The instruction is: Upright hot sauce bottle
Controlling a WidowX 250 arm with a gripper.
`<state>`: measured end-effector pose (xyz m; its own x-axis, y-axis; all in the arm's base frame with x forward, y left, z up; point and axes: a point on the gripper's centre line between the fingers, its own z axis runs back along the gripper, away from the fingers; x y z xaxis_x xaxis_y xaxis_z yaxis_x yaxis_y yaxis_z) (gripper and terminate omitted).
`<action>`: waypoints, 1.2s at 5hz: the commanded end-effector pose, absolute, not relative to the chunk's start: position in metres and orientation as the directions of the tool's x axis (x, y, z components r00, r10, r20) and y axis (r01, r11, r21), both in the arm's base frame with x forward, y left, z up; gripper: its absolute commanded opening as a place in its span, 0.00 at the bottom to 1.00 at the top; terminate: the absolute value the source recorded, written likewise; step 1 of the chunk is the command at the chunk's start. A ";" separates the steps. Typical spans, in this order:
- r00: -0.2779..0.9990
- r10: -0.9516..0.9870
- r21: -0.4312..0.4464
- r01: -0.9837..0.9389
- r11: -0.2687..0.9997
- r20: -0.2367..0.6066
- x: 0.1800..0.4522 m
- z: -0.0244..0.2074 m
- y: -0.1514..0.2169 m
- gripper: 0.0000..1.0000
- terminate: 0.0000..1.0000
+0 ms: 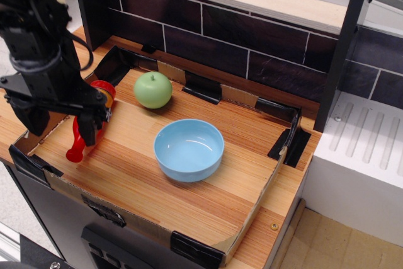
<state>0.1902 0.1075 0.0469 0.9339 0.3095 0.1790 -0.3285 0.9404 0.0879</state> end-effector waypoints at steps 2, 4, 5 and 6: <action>0.912 0.367 0.074 -0.385 0.920 0.183 0.196 0.017 0.104 1.00 0.00; 0.928 0.330 0.082 -0.347 0.934 0.171 0.191 -0.001 0.102 1.00 0.00; 0.929 0.328 0.074 -0.345 0.936 0.172 0.192 -0.001 0.102 0.00 0.00; 0.925 0.349 0.056 -0.361 0.931 0.151 0.193 0.002 0.104 0.00 0.00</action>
<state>0.1934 0.1008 -0.0004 0.9248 0.3544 0.1383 -0.3639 0.9301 0.0502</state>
